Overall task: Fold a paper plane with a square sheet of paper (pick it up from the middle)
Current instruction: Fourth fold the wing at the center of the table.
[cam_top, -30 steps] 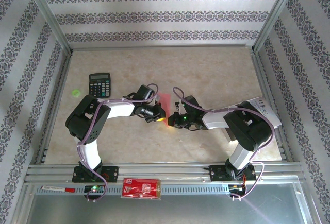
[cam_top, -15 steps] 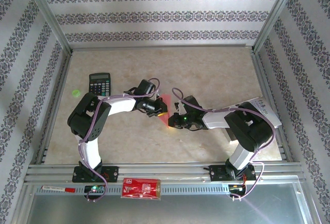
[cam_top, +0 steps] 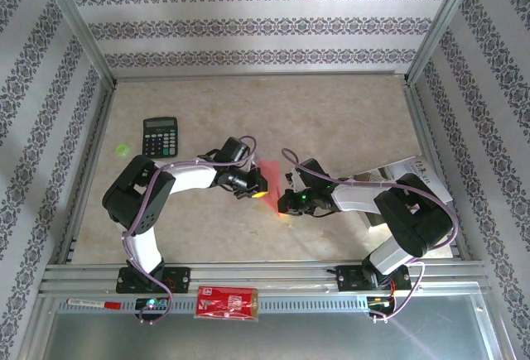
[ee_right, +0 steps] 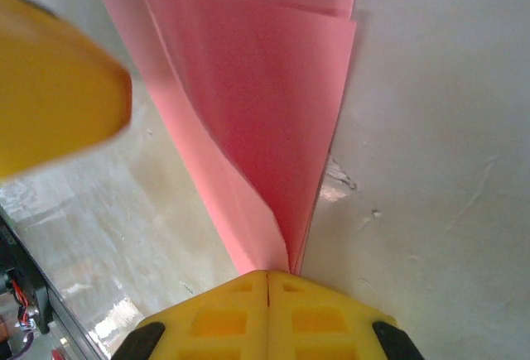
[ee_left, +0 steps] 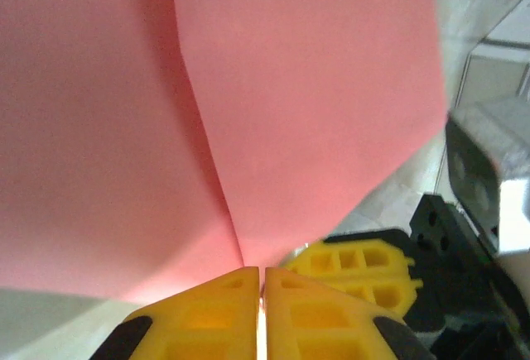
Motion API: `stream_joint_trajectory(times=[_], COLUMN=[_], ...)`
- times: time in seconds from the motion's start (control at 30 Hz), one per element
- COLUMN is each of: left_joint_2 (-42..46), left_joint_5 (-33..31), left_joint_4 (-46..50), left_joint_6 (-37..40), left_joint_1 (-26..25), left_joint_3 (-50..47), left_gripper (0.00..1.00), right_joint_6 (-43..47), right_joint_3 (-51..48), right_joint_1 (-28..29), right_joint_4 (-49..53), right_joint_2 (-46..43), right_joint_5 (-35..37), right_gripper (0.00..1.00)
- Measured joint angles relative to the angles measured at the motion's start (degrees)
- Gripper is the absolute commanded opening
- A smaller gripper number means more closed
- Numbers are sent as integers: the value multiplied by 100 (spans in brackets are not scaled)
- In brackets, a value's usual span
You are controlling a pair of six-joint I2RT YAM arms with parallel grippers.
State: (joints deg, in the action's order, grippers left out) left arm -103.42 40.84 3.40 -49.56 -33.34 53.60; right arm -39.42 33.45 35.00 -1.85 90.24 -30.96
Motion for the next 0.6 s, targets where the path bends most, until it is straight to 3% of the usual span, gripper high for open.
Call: stream_joint_trajectory(times=[0.6], left_joint_2=[-616], left_joint_5=[94], left_joint_4=[-236], left_joint_6=[28], left_joint_1=[-116], left_joint_3=[533], left_gripper=[8], right_joint_6=[-24], right_joint_3=[-63], right_joint_1=[-4], right_joint_4=[-22], right_joint_2=[-59], right_joint_5=[0], right_gripper=[0])
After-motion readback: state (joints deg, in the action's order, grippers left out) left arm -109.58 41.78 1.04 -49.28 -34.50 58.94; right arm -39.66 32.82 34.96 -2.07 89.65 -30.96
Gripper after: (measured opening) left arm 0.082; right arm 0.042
